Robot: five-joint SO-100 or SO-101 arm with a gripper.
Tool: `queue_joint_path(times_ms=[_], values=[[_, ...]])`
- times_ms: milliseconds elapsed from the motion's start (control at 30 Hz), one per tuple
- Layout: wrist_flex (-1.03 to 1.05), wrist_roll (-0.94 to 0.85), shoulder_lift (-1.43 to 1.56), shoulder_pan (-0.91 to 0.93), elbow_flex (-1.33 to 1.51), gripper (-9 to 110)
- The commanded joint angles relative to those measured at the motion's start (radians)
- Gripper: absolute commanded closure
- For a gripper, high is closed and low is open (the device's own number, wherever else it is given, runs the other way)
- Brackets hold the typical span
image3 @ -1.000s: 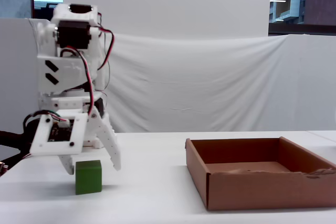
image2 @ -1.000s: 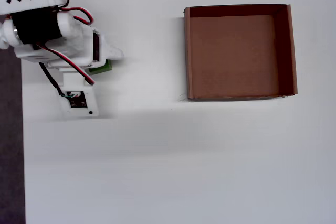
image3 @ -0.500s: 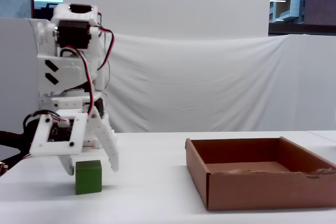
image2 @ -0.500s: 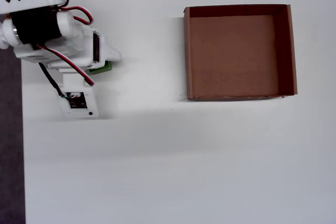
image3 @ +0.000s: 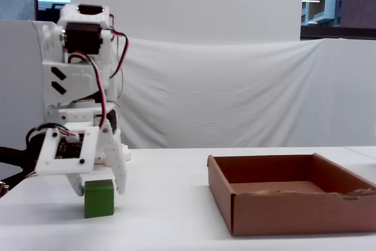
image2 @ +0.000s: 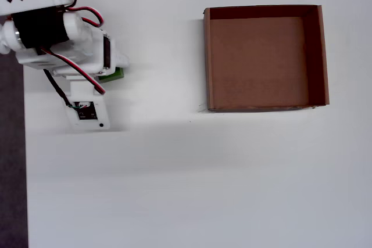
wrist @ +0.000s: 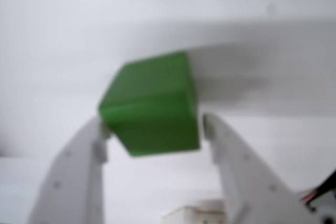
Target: Grasp a green cube and put it in a box.
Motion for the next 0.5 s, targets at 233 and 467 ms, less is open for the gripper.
queue_joint_path(times_ms=[233, 467], values=[[-0.015, -0.005, 0.089, -0.009, 0.015, 82], [-0.021, -0.005, 0.100, -0.009, 0.028, 83]])
